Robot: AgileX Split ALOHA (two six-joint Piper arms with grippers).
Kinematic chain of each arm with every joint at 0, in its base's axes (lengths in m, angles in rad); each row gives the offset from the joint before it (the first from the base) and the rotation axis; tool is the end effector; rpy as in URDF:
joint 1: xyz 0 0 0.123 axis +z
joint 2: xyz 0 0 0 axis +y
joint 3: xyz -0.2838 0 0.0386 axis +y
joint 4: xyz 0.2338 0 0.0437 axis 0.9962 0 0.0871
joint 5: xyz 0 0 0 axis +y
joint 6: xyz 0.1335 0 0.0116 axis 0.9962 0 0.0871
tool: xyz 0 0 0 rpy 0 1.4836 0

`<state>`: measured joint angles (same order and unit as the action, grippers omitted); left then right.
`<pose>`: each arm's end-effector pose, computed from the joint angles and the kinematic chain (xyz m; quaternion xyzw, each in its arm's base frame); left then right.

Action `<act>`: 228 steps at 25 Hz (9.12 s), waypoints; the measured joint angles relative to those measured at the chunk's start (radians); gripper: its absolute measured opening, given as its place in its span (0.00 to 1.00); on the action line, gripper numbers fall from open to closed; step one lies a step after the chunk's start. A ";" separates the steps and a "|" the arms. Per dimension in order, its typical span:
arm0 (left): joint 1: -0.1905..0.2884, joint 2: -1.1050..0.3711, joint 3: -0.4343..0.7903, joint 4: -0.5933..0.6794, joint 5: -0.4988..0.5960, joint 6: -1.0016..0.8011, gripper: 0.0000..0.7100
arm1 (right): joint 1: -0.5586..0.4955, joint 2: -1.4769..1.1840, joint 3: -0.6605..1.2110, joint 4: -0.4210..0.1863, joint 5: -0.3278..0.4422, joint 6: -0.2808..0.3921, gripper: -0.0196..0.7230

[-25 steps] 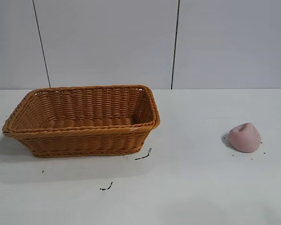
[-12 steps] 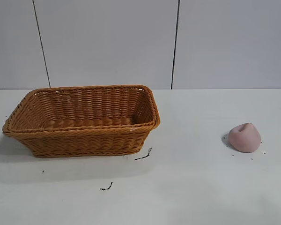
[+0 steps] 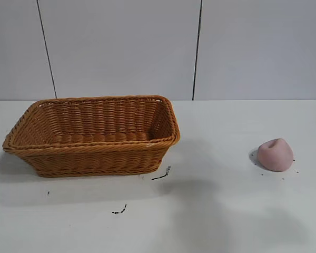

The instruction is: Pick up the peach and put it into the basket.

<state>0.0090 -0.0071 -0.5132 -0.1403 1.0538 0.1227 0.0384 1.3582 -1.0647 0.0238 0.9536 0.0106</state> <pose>0.0174 -0.0161 0.2568 0.0511 0.8424 -0.0349 0.5352 0.2675 0.0129 0.2599 -0.0088 0.9789 0.0159 0.2037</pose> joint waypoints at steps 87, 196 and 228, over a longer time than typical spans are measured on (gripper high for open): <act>0.000 0.000 0.000 0.000 0.000 0.000 0.98 | 0.147 0.700 -1.029 0.021 0.265 -0.045 0.02; 0.000 0.000 0.000 0.000 0.000 0.000 0.98 | -0.049 -0.218 0.003 -0.004 0.262 -0.049 0.96; 0.000 0.000 0.000 0.000 0.000 0.000 0.98 | -0.049 -1.348 0.576 0.015 0.066 -0.049 0.96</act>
<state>0.0090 -0.0071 -0.5132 -0.1403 1.0538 0.1227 -0.0106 0.0102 -0.4887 0.0390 1.0199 -0.0380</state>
